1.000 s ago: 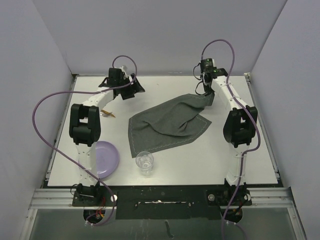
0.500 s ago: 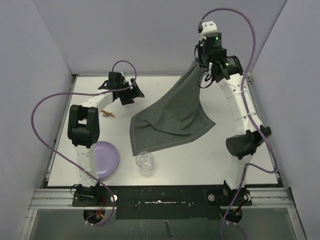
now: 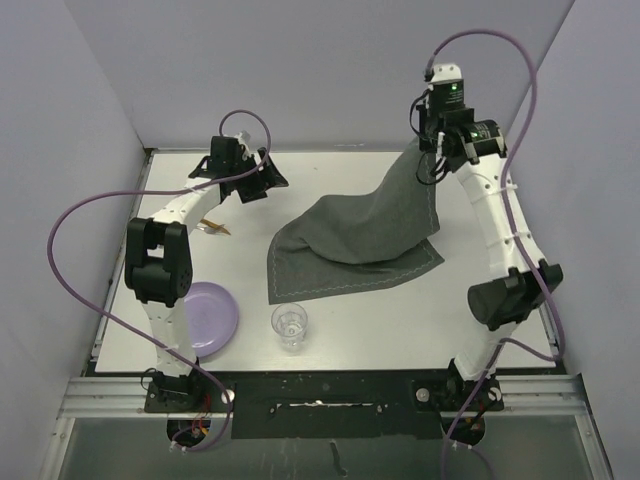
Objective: Set the dinner table for one person
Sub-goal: Flatten out the napkin at the center of the board.
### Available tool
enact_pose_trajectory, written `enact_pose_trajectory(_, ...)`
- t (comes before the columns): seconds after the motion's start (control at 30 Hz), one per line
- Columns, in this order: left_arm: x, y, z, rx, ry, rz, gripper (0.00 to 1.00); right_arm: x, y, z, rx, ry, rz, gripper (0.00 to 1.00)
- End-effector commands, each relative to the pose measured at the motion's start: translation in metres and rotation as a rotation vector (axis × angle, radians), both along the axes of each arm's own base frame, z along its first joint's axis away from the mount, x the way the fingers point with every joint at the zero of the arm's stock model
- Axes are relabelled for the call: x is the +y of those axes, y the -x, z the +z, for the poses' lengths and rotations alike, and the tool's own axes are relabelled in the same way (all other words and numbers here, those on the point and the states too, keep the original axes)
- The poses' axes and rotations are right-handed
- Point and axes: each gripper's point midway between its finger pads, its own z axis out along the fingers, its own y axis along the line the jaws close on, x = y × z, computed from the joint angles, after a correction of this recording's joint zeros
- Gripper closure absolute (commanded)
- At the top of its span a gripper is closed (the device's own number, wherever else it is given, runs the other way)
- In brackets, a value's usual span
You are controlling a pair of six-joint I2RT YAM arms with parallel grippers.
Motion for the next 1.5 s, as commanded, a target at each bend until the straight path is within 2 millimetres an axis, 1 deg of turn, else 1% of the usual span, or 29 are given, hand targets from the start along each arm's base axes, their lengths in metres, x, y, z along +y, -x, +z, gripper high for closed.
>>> enact_pose_trajectory(0.0,0.000,-0.003,0.036,-0.095,0.012,-0.010,0.24,-0.014,-0.002,-0.097,0.300,-0.003,-0.072,1.00)
enact_pose_trajectory(0.03,-0.001,-0.004,0.035,-0.095,0.012,-0.014,0.24,-0.020,-0.003,-0.107,0.331,0.003,-0.097,0.99)
enact_pose_trajectory(0.07,-0.002,-0.005,0.035,-0.096,0.014,-0.016,0.24,-0.022,-0.004,-0.118,0.364,0.007,-0.111,0.97)
enact_pose_trajectory(0.1,-0.002,-0.006,0.033,-0.094,0.016,-0.017,0.24,-0.024,-0.005,-0.126,0.386,0.006,-0.118,0.97)
enact_pose_trajectory(0.17,-0.003,-0.009,0.031,-0.090,0.022,-0.020,0.24,-0.023,-0.007,-0.129,0.388,-0.005,-0.122,0.99)
enact_pose_trajectory(0.3,-0.008,-0.017,0.029,-0.088,0.039,-0.030,0.24,-0.021,-0.007,-0.134,0.398,-0.024,-0.117,0.99)
enact_pose_trajectory(0.4,-0.015,-0.026,0.031,-0.090,0.065,-0.043,0.23,-0.022,-0.003,-0.142,0.422,-0.025,-0.117,0.97)
enact_pose_trajectory(0.47,-0.021,-0.031,0.031,-0.087,0.086,-0.056,0.23,-0.022,0.000,-0.148,0.440,-0.028,-0.112,0.93)
enact_pose_trajectory(0.5,-0.024,-0.033,0.032,-0.085,0.097,-0.062,0.23,-0.022,0.002,-0.150,0.446,-0.031,-0.107,0.86)
enact_pose_trajectory(0.57,-0.029,-0.036,0.031,-0.082,0.122,-0.071,0.23,-0.021,0.006,-0.155,0.457,-0.030,-0.104,0.74)
enact_pose_trajectory(0.6,-0.031,-0.037,0.030,-0.082,0.134,-0.075,0.23,-0.022,0.005,-0.151,0.437,-0.029,-0.108,0.64)
enact_pose_trajectory(0.63,-0.033,-0.038,0.030,-0.081,0.144,-0.081,0.23,-0.022,0.004,-0.148,0.417,-0.023,-0.114,0.56)
enact_pose_trajectory(0.67,-0.033,-0.038,0.029,-0.080,0.149,-0.083,0.23,-0.022,0.003,-0.144,0.394,-0.021,-0.111,0.49)
enact_pose_trajectory(0.7,-0.033,-0.037,0.029,-0.080,0.149,-0.085,0.23,-0.019,0.000,-0.136,0.364,-0.030,-0.097,0.46)
enact_pose_trajectory(0.73,-0.033,-0.036,0.029,-0.082,0.148,-0.086,0.23,-0.012,-0.003,-0.126,0.329,-0.045,-0.066,0.42)
enact_pose_trajectory(0.8,-0.031,-0.033,0.032,-0.090,0.146,-0.087,0.23,0.007,-0.011,-0.106,0.259,-0.079,0.015,0.28)
enact_pose_trajectory(0.83,-0.030,-0.031,0.032,-0.093,0.146,-0.086,0.23,0.016,-0.015,-0.097,0.230,-0.091,0.053,0.23)
enact_pose_trajectory(0.87,-0.029,-0.028,0.031,-0.091,0.145,-0.084,0.23,0.028,-0.020,-0.091,0.211,-0.109,0.096,0.20)
enact_pose_trajectory(0.9,-0.027,-0.027,0.035,-0.098,0.147,-0.083,0.23,0.041,-0.025,-0.087,0.199,-0.140,0.154,0.19)
enact_pose_trajectory(0.97,-0.025,-0.024,0.038,-0.103,0.144,-0.084,0.23,0.066,-0.041,-0.088,0.200,-0.213,0.260,0.19)
enact_pose_trajectory(1.0,-0.024,-0.022,0.040,-0.106,0.140,-0.085,0.23,0.075,-0.050,-0.093,0.209,-0.238,0.297,0.19)
enact_pose_trajectory(1.03,-0.022,-0.021,0.041,-0.105,0.135,-0.084,0.23,0.089,-0.058,-0.112,0.257,-0.265,0.347,0.20)
enact_pose_trajectory(1.1,-0.018,-0.017,0.044,-0.111,0.122,-0.081,0.23,0.110,-0.069,-0.121,0.276,-0.313,0.433,0.22)
enact_pose_trajectory(1.13,-0.014,-0.016,0.045,-0.113,0.111,-0.078,0.23,0.120,-0.072,-0.130,0.294,-0.335,0.470,0.23)
enact_pose_trajectory(1.23,-0.003,-0.011,0.047,-0.117,0.095,-0.061,0.23,0.141,-0.080,-0.153,0.330,-0.406,0.558,0.24)
enact_pose_trajectory(1.33,0.008,-0.006,0.048,-0.111,0.089,-0.048,0.23,0.153,-0.084,-0.181,0.384,-0.463,0.599,0.24)
enact_pose_trajectory(1.4,0.014,-0.001,0.050,-0.112,0.084,-0.040,0.23,0.159,-0.082,-0.197,0.414,-0.484,0.623,0.24)
enact_pose_trajectory(1.47,0.020,0.003,0.052,-0.115,0.080,-0.031,0.23,0.167,-0.078,-0.208,0.432,-0.513,0.670,0.23)
